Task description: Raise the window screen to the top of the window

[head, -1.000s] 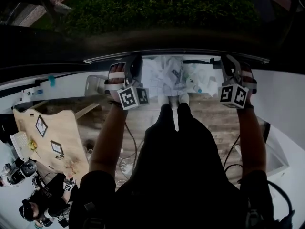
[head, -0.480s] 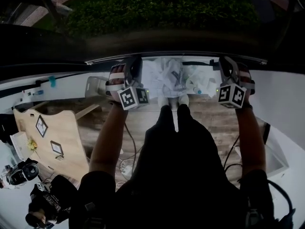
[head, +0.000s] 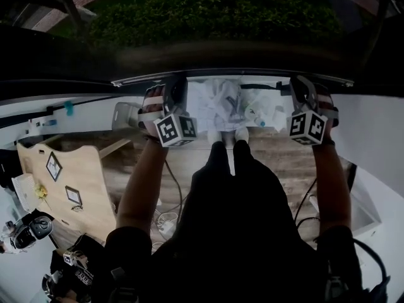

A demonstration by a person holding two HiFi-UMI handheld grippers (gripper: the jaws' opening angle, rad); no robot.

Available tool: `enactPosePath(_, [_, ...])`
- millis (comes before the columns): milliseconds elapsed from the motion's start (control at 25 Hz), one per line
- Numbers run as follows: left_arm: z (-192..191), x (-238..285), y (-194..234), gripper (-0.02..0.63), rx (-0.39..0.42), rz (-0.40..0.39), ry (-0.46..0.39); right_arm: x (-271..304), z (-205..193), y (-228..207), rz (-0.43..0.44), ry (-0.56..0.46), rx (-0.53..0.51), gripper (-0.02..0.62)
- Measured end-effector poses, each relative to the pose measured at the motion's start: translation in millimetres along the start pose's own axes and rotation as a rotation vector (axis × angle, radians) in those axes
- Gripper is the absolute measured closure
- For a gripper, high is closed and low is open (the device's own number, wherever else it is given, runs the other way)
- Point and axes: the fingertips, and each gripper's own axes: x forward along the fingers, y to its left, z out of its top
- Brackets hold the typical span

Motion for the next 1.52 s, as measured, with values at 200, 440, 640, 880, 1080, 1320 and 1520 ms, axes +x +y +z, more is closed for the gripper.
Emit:
enactPosePath(200, [1,-3,1,0.561,-0.013,0.001,0.011,-5,0,3,0.014,0.004,0.01,0.558])
enactPosePath(440, [17,-18,31,0.558,-0.03,0.091,-0.016,-21,11,-28,-0.05,-0.035,0.026,0.555])
enactPosePath(640, [19,-18,34,0.558,-0.026,0.081,-0.013,-25,12,-34,-0.04,-0.028,0.015,0.555])
enactPosePath(880, [26,-29,43,0.557,-0.022,0.117,-0.025,-37,17,-45,-0.067,-0.048,0.021,0.555])
enactPosePath(1080, [31,-38,54,0.555,-0.029,0.145,-0.026,-49,24,-56,-0.092,-0.059,0.038,0.555])
enactPosePath(1320, [42,-53,73,0.554,-0.039,0.185,-0.038,-64,33,-73,-0.132,-0.088,0.039,0.552])
enactPosePath(1520, [51,-64,89,0.552,-0.042,0.215,-0.049,-75,39,-86,-0.131,-0.096,0.035,0.552])
